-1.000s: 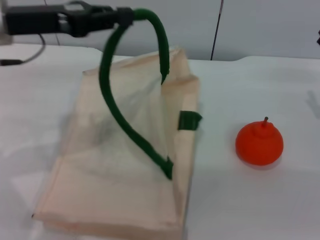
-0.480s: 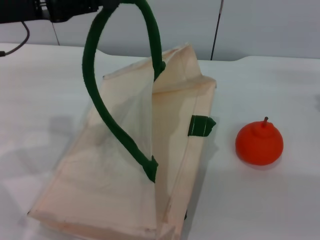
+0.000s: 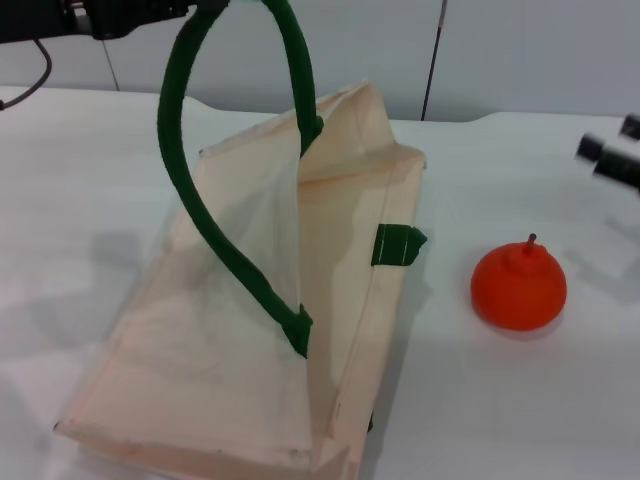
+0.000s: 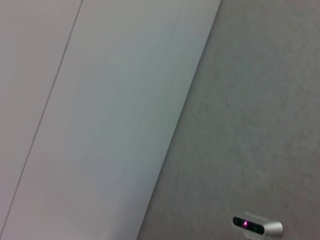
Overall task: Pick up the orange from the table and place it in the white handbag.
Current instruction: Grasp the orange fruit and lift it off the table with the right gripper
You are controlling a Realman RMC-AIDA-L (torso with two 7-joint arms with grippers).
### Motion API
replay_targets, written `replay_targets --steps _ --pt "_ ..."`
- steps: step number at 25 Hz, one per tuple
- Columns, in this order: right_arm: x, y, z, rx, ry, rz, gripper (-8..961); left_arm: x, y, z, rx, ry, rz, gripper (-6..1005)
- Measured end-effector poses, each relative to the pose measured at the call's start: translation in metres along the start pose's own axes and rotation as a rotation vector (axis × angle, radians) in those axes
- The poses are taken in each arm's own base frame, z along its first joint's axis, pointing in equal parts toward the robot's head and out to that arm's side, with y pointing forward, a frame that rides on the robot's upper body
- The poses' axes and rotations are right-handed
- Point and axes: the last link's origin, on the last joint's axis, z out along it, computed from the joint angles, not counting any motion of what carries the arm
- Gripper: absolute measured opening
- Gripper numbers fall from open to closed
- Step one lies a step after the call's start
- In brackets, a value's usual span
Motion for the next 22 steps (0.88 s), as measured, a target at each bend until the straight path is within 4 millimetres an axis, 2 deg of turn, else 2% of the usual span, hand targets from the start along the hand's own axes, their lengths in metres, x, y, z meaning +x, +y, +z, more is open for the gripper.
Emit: replay_targets --steps 7,13,22 --pt "0.017 0.024 0.003 -0.178 0.153 -0.054 835 -0.001 -0.001 0.000 0.006 -0.001 -0.014 134" --pt "0.030 0.035 0.010 -0.252 0.271 -0.088 833 -0.002 -0.001 -0.001 0.010 -0.004 -0.017 133" --pt "0.044 0.038 0.031 -0.213 0.382 -0.139 829 -0.003 -0.001 -0.001 0.011 -0.003 -0.019 133"
